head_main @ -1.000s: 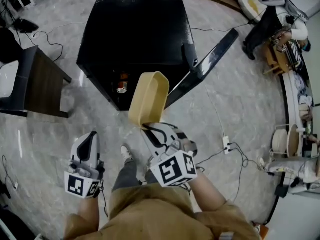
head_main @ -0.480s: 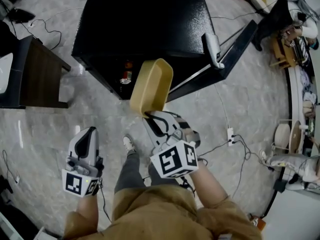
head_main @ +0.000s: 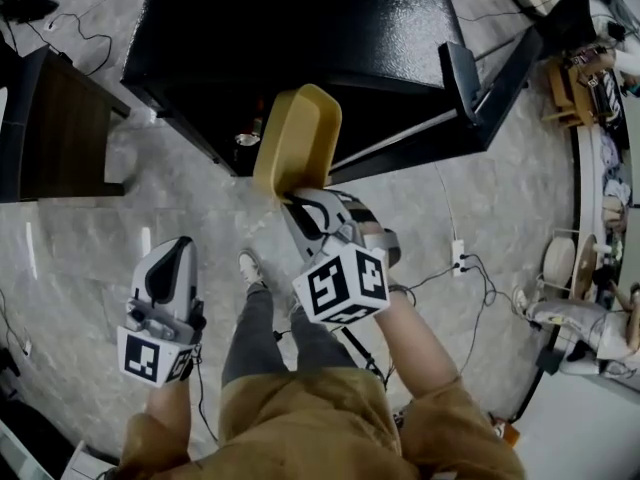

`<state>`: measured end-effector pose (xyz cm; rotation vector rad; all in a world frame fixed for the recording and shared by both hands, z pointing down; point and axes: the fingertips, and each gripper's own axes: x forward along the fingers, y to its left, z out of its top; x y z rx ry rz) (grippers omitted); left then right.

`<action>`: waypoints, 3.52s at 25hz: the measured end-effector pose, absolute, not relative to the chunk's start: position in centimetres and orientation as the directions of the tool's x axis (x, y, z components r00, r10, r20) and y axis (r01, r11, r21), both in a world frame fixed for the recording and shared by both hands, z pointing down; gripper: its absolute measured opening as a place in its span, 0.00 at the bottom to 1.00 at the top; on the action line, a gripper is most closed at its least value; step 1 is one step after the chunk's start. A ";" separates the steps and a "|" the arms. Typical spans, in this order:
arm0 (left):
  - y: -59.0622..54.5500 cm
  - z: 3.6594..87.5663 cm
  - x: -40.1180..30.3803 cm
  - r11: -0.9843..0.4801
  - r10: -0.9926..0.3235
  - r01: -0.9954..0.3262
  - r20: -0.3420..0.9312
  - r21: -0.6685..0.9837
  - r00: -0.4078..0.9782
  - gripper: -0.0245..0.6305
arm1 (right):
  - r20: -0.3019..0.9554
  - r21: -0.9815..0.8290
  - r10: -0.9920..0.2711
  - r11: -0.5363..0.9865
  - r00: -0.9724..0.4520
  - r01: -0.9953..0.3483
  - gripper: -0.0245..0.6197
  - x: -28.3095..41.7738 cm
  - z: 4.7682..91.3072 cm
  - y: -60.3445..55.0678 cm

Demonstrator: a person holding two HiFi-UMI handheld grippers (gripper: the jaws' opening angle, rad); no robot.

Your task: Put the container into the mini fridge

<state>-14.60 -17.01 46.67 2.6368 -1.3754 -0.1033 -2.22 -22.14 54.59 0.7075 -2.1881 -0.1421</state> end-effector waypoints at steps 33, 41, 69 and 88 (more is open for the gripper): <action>-20.1 53.6 -12.6 -0.598 -0.782 -0.764 0.031 0.243 0.622 0.04 | 0.830 0.385 -0.437 0.898 -0.345 -0.211 0.05 -1.8 66.7 -31.3; -20.1 54.6 -13.2 -0.597 -0.780 -0.760 0.037 0.256 0.625 0.04 | 0.849 0.410 -0.435 0.901 -0.300 -0.145 0.05 -2.5 68.5 -33.1; -22.0 55.8 -14.7 -0.570 -0.796 -0.771 0.043 0.285 0.604 0.04 | 0.842 0.504 -0.514 0.858 -0.162 -0.105 0.05 -2.8 72.8 -41.9; -22.4 57.7 -15.5 -0.559 -0.793 -0.782 0.100 0.277 0.602 0.04 | 0.807 0.549 -0.573 0.817 -0.143 -0.175 0.17 -3.3 72.8 -44.9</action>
